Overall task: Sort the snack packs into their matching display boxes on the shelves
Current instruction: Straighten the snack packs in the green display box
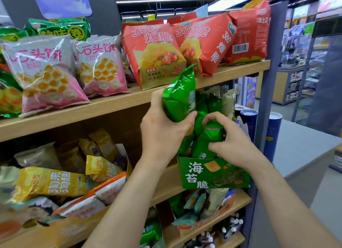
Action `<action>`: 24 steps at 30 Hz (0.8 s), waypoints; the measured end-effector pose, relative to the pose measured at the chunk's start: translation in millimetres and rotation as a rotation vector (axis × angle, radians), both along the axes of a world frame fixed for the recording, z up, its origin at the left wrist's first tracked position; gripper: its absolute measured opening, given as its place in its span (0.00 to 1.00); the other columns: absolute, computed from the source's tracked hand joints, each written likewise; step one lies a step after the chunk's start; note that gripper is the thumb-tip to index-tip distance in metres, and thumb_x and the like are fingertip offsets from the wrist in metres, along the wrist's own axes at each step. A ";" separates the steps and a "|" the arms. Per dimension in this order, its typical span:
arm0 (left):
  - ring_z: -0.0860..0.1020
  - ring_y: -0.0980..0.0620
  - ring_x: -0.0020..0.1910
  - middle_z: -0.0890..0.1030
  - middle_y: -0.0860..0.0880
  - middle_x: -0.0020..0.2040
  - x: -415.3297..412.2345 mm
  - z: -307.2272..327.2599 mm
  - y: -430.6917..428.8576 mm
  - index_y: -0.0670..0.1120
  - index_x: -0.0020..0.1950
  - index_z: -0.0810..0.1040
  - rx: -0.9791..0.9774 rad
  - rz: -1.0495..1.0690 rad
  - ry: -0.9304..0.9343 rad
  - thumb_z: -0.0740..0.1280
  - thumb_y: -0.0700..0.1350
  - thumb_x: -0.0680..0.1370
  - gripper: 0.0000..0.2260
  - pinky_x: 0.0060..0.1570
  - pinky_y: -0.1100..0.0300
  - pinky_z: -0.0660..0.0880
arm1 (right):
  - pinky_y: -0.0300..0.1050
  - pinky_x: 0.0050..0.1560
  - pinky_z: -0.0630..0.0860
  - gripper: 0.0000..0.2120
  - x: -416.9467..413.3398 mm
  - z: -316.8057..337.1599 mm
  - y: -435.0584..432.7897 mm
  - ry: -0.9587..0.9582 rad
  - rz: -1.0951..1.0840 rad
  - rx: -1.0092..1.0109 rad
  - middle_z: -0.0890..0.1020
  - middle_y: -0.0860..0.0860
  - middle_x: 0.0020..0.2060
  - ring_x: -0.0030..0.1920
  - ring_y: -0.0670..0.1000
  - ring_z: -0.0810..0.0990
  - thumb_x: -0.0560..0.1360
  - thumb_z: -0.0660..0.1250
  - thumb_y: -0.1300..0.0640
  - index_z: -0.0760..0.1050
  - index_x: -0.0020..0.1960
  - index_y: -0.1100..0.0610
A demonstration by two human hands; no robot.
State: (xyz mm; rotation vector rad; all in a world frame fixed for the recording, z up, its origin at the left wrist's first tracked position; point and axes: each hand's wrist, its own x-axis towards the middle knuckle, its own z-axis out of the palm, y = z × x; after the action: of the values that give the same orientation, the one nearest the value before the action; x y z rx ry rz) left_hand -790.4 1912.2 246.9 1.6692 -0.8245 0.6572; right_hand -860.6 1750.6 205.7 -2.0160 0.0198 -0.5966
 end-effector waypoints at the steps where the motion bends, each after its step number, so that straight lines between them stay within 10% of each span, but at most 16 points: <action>1: 0.80 0.59 0.50 0.80 0.59 0.49 0.4 -0.4 -5.3 0.56 0.59 0.72 0.011 -0.030 -0.016 0.79 0.49 0.68 0.24 0.49 0.55 0.79 | 0.45 0.28 0.73 0.29 0.6 1.5 -0.4 -0.013 0.003 0.031 0.77 0.51 0.40 0.31 0.50 0.76 0.68 0.66 0.76 0.71 0.53 0.43; 7: 0.78 0.53 0.45 0.79 0.50 0.46 7.0 -13.4 -30.1 0.50 0.48 0.78 0.047 -0.063 0.035 0.73 0.53 0.67 0.13 0.46 0.47 0.77 | 0.44 0.25 0.69 0.31 4.4 2.0 -0.9 -0.063 -0.047 0.071 0.74 0.53 0.38 0.28 0.48 0.73 0.67 0.63 0.77 0.66 0.53 0.42; 13: 0.79 0.56 0.48 0.80 0.56 0.48 13.8 -22.5 -25.8 0.56 0.51 0.77 0.289 0.006 0.214 0.67 0.69 0.63 0.24 0.48 0.49 0.78 | 0.43 0.23 0.69 0.29 2.2 3.7 -4.9 -0.054 -0.049 0.037 0.76 0.52 0.36 0.27 0.46 0.74 0.67 0.63 0.77 0.69 0.52 0.45; 18: 0.79 0.52 0.54 0.81 0.55 0.53 30.6 -36.4 -12.6 0.60 0.56 0.75 0.604 -0.028 0.352 0.62 0.80 0.62 0.32 0.53 0.47 0.78 | 0.48 0.46 0.80 0.32 5.5 -7.4 -6.0 -0.051 -0.088 0.002 0.72 0.50 0.58 0.56 0.50 0.77 0.65 0.68 0.65 0.65 0.57 0.35; 24: 0.73 0.70 0.60 0.73 0.69 0.61 23.9 -24.7 9.8 0.66 0.75 0.54 0.413 -0.327 0.253 0.70 0.41 0.77 0.36 0.57 0.72 0.73 | 0.52 0.62 0.77 0.29 3.2 -19.4 -2.0 -0.125 -0.163 -0.109 0.78 0.43 0.59 0.62 0.45 0.76 0.73 0.74 0.58 0.66 0.67 0.38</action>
State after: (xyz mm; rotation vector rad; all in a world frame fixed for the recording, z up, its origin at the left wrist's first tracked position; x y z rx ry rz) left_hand -766.5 1921.9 222.2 1.8753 -1.0655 0.0442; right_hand -857.4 1748.6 186.2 -2.0914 0.0781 -0.8424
